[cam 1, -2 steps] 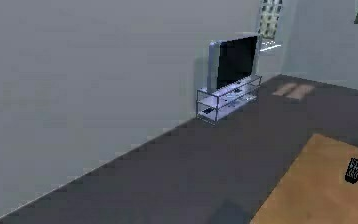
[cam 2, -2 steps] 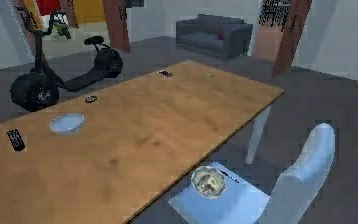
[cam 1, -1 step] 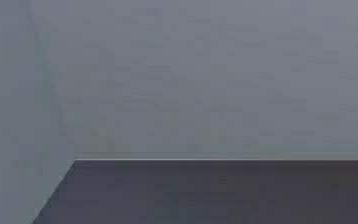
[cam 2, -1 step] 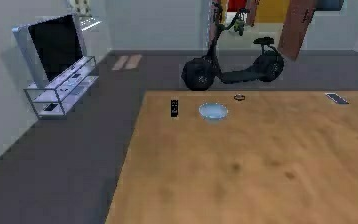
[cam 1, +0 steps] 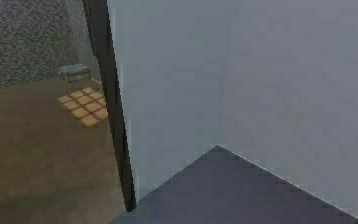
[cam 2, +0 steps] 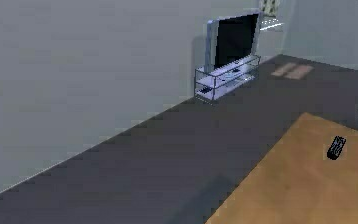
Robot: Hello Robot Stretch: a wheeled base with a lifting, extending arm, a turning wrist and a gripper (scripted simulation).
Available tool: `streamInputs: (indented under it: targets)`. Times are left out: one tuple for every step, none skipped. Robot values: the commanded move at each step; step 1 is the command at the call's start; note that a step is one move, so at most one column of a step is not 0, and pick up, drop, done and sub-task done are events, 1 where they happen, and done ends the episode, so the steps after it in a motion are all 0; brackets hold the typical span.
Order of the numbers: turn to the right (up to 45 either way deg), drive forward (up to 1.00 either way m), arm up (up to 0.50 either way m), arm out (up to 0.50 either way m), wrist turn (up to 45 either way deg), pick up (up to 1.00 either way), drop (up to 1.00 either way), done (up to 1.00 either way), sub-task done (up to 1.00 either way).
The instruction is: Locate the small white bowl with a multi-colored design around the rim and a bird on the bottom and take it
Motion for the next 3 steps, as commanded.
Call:
streamInputs:
  targets:
    - [-15.0,0.0,0.0,0.0,0.0,0.0,0.0,0.0,0.0]
    - [0.0,0.15,0.0,0.0,0.0,0.0,0.0,0.0,0.0]
    - [45.0,0.0,0.0,0.0,0.0,0.0,0.0,0.0,0.0]
